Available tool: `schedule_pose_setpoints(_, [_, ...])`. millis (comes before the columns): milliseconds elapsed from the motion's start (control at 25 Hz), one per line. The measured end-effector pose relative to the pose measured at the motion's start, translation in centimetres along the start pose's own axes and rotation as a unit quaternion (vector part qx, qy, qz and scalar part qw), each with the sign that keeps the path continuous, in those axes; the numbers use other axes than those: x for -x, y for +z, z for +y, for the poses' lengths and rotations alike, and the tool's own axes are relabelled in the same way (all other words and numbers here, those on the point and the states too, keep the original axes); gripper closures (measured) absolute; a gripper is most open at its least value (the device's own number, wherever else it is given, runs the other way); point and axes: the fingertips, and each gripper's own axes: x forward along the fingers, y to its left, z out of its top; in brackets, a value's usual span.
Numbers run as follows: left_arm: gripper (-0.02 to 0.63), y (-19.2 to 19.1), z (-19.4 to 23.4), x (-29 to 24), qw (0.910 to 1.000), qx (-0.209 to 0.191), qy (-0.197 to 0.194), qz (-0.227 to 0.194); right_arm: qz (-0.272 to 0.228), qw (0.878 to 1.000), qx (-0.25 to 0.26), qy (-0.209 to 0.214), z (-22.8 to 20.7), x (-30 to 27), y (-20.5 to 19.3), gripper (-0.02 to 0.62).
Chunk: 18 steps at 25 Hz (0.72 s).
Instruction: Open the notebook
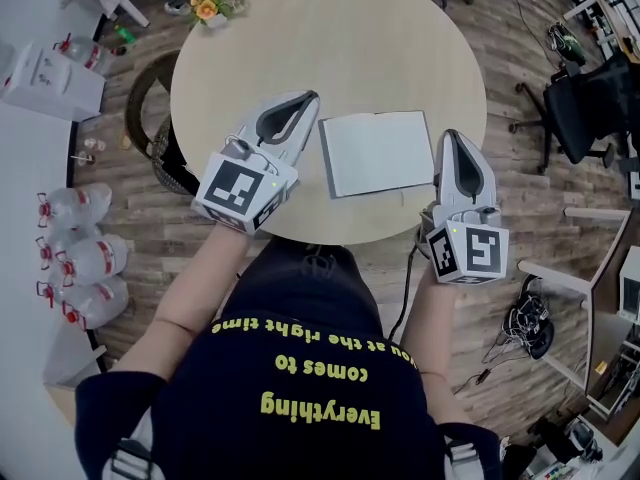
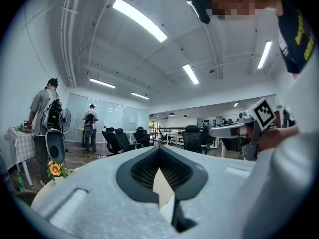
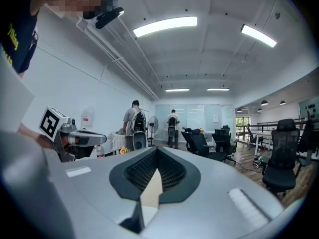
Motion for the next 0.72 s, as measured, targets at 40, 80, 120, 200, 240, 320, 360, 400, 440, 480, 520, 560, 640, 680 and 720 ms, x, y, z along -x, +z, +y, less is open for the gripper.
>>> schedule_pose_setpoints(40, [0.603, -0.1, 0.0, 0.0, 1.0, 0.0, 0.0, 0.0, -0.001, 1.0, -0.001, 0.002, 0.1, -0.1, 0.0, 0.583])
schedule_pose_setpoints(80, [0.603, -0.2, 0.1, 0.1, 1.0, -0.002, 0.002, 0.001, -0.001, 1.0, -0.003, 0.004, 0.3, -0.1, 0.0, 0.583])
schedule_pose_setpoints(120, [0.603, -0.2, 0.1, 0.1, 1.0, -0.003, 0.003, 0.001, -0.002, 1.0, -0.004, 0.007, 0.6, -0.2, 0.1, 0.583])
schedule_pose_setpoints(200, [0.603, -0.3, -0.1, 0.1, 1.0, -0.002, 0.003, 0.002, -0.004, 1.0, -0.005, 0.013, 1.2, -0.2, 0.3, 0.583])
schedule_pose_setpoints(240, [0.604, -0.3, -0.2, 0.1, 1.0, -0.001, 0.002, 0.002, -0.007, 1.0, -0.006, 0.016, 1.4, -0.1, 0.4, 0.583])
schedule_pose_setpoints(320, [0.603, -0.2, -0.6, 0.1, 1.0, 0.001, 0.002, -0.002, -0.01, 1.0, -0.007, 0.022, 1.8, 0.0, 0.7, 0.583])
schedule_pose_setpoints(360, [0.604, -0.1, -0.7, 0.1, 1.0, 0.004, 0.002, -0.007, -0.011, 1.0, -0.007, 0.026, 2.0, 0.0, 0.8, 0.583])
schedule_pose_setpoints(400, [0.603, 0.1, -0.8, 0.0, 0.9999, 0.006, 0.002, -0.012, -0.012, 0.999, -0.008, 0.028, 2.2, -0.1, 1.0, 0.583])
schedule_pose_setpoints(440, [0.603, 0.1, -0.9, -0.1, 0.9999, 0.006, 0.003, -0.014, -0.014, 0.999, -0.009, 0.031, 2.3, -0.1, 1.0, 0.583])
schedule_pose_setpoints(480, [0.603, 0.0, -1.0, -0.2, 0.9999, 0.005, 0.003, -0.013, -0.015, 0.999, -0.01, 0.033, 2.3, -0.2, 1.0, 0.583])
schedule_pose_setpoints(520, [0.604, -0.2, -1.0, -0.3, 1.0, 0.002, 0.004, -0.008, -0.016, 0.999, -0.012, 0.035, 2.4, -0.3, 1.0, 0.583])
schedule_pose_setpoints(560, [0.603, -0.4, -0.9, -0.3, 1.0, 0.0, 0.005, -0.004, -0.015, 0.999, -0.013, 0.036, 2.5, -0.4, 1.0, 0.583])
schedule_pose_setpoints(640, [0.604, -0.4, -0.7, -0.1, 1.0, -0.002, 0.008, -0.002, -0.014, 0.999, -0.015, 0.039, 2.8, -0.5, 1.0, 0.583])
schedule_pose_setpoints(680, [0.603, -0.4, -0.7, 0.0, 1.0, -0.001, 0.009, -0.003, -0.013, 0.999, -0.015, 0.039, 2.9, -0.5, 0.9, 0.583])
schedule_pose_setpoints(720, [0.604, -0.4, -0.6, 0.1, 0.9999, -0.001, 0.01, -0.004, -0.011, 0.999, -0.015, 0.04, 3.0, -0.5, 0.8, 0.583])
